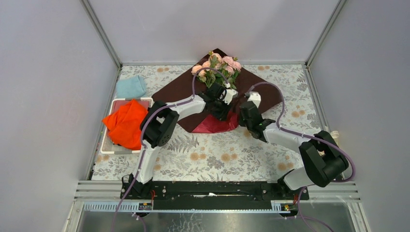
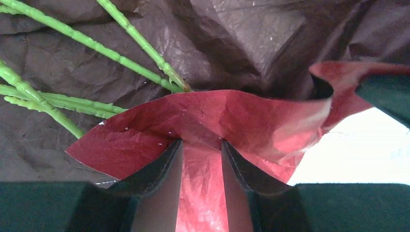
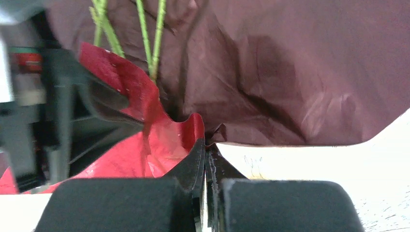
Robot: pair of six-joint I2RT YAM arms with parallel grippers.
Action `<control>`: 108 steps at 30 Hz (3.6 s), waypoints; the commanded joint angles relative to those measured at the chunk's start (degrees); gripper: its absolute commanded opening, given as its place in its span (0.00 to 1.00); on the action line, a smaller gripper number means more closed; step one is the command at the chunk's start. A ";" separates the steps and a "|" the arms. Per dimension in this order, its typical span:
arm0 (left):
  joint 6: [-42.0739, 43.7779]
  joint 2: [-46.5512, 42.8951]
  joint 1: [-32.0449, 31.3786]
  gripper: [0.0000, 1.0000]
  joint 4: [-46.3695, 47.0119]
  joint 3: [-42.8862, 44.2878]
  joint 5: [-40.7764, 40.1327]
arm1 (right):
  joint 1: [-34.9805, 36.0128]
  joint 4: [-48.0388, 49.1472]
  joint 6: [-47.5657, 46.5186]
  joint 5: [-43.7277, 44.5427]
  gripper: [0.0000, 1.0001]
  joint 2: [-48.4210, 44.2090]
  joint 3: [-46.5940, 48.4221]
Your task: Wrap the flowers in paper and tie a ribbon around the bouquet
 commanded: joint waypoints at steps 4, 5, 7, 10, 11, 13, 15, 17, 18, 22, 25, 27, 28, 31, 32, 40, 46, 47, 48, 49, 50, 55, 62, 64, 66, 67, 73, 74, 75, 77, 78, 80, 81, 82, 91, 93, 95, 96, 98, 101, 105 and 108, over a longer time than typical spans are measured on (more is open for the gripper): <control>-0.60 1.90 1.61 0.41 -0.60 -1.51 2.27 | 5.03 1.05 -19.11 9.93 0.00 -1.71 6.02; -0.46 1.85 1.60 0.41 -0.62 -1.44 2.46 | 5.02 2.56 -19.96 7.13 0.00 -2.07 5.59; -0.31 1.92 1.64 0.42 -0.38 -1.34 2.49 | 4.98 6.06 -20.15 0.69 0.11 -2.47 3.91; -0.66 2.57 2.05 0.42 -0.03 -1.29 2.06 | 4.52 8.54 -12.52 -2.04 0.35 -2.85 0.72; -0.84 2.85 2.18 0.42 -0.09 -1.25 2.02 | 3.87 8.99 -9.08 -2.22 0.42 -3.11 -0.85; -0.92 3.10 2.46 0.41 -0.06 -1.31 2.18 | 1.37 10.62 0.44 -5.01 0.54 -3.80 -4.70; -0.72 3.21 2.47 0.42 -0.12 -1.46 2.32 | -0.72 15.04 9.66 -9.32 0.60 -4.14 -9.35; -0.67 3.07 2.47 0.42 -0.05 -1.69 2.62 | -1.00 18.79 15.74 -10.67 0.65 -4.24 -12.85; -0.53 3.11 2.45 0.42 -0.05 -1.78 2.74 | -1.01 20.15 17.84 -11.07 0.66 -3.91 -14.15; -0.59 3.20 2.47 0.42 -0.04 -1.60 2.95 | -1.01 20.70 22.48 -10.40 0.69 -1.27 -14.21; -0.70 3.17 2.47 0.42 -0.03 -1.51 3.34 | -0.99 20.40 26.07 -8.73 0.70 -0.15 -14.51; -0.63 3.14 2.52 0.42 -0.02 -1.41 3.60 | -1.03 24.19 26.07 -7.69 0.70 1.37 -15.09; -0.64 3.24 2.48 0.42 -0.03 -1.32 3.65 | -1.05 25.21 25.22 -7.11 0.70 2.36 -14.61; -0.53 3.24 2.47 0.42 -0.10 -1.18 3.57 | -1.50 24.16 22.61 -6.29 0.67 4.99 -11.69; -0.45 3.18 2.47 0.42 -0.15 -1.10 3.47 | -1.53 23.11 21.55 -5.66 0.65 5.40 -10.67; 0.95 2.01 2.94 0.44 -2.01 1.21 1.31 | -1.58 13.49 16.07 0.99 0.09 5.57 -8.19; 1.78 -0.86 4.35 0.60 -8.75 5.44 3.21 | -0.84 10.29 9.99 1.76 0.05 4.37 -7.69; 2.00 -2.00 4.93 0.65 -9.82 5.90 4.29 | -0.52 9.69 8.57 1.93 0.05 4.30 -7.06; 2.20 -3.31 5.40 0.70 -10.29 5.64 4.87 | -0.05 9.24 7.19 2.25 0.05 4.14 -6.63; 2.21 -4.44 5.94 0.75 -10.45 5.10 4.70 | 0.37 8.86 5.98 2.63 0.05 3.91 -6.33; 1.82 -5.54 6.50 0.78 -10.51 4.22 4.37 | 0.83 8.29 4.81 3.00 0.05 3.73 -5.85; 1.45 -7.59 7.82 0.88 -11.07 -1.54 6.62 | 1.94 5.41 1.27 5.78 0.05 2.13 -4.67; -0.78 -4.57 7.92 0.87 -11.34 -3.83 12.61 | 2.82 4.56 -2.52 5.68 0.05 1.56 -3.40; -1.40 -3.70 7.87 0.83 -11.26 -4.36 14.61 | 3.46 3.52 -4.04 6.57 0.05 1.43 -2.49; -2.26 -3.34 7.79 0.78 -10.26 -4.90 15.63 | 4.36 2.32 -5.59 7.83 0.05 1.38 -1.59; -2.66 -3.31 7.80 0.74 -9.26 -5.28 15.77 | 4.78 1.77 -6.42 8.31 0.06 1.38 -1.22; -5.61 -2.82 7.08 0.58 -3.35 -5.21 18.53 | 5.85 1.14 -7.90 6.64 0.06 1.01 -1.39; -5.96 -2.29 6.80 0.59 -2.93 -4.85 19.38 | 5.96 1.15 -7.83 6.37 0.06 0.84 -1.52; -6.22 -1.61 6.44 0.60 -2.91 -4.07 20.48 | 5.99 0.99 -7.83 6.22 0.06 0.65 -1.49; -6.88 -0.32 5.94 0.60 -2.91 -3.12 22.96 | 5.98 0.16 -7.97 6.49 0.06 0.27 -1.01; -7.23 0.17 5.74 0.60 -2.89 -2.68 23.96 | 5.95 -0.35 -8.10 6.89 0.06 0.13 -0.75; -7.97 0.68 5.72 0.57 -2.95 -2.02 24.38 | 5.95 -1.19 -8.98 7.89 0.06 -0.03 -0.21; -8.07 0.65 5.85 0.53 -3.22 -1.71 23.73 | 6.10 -1.65 -10.01 8.50 0.06 0.01 0.09; -8.23 0.51 6.08 0.47 -3.10 -1.67 22.75 | 6.24 -2.11 -10.93 9.16 0.06 0.02 0.46; -9.22 1.08 7.13 0.07 -1.28 -1.30 20.42 | 10.18 -6.02 -20.88 14.09 0.06 2.61 4.52; -9.33 1.90 7.13 0.06 -1.26 -0.09 20.17 | 11.48 -6.47 -23.61 15.61 0.06 3.01 5.43; -9.82 2.99 7.18 0.06 -1.50 0.81 18.80 | 12.82 -6.05 -27.75 16.19 0.06 3.21 6.04; -10.26 3.55 7.30 0.06 -1.88 1.09 18.00 | 13.47 -5.26 -31.33 15.76 0.06 3.18 6.10; -11.19 4.73 7.62 0.07 -2.86 1.26 18.03 | 14.08 -4.31 -34.76 14.85 0.06 3.50 6.38; -12.59 4.82 7.92 0.11 -3.51 -0.26 18.47 | 14.26 -3.64 -38.90 11.35 0.07 4.00 6.88; -13.04 3.12 7.88 0.19 -3.22 -2.89 20.52 | 14.89 -1.98 -44.69 7.89 0.07 5.43 7.71; -12.35 1.76 8.30 0.28 -4.21 -2.89 19.34 | 15.08 -3.13 -48.76 6.92 0.07 6.87 9.33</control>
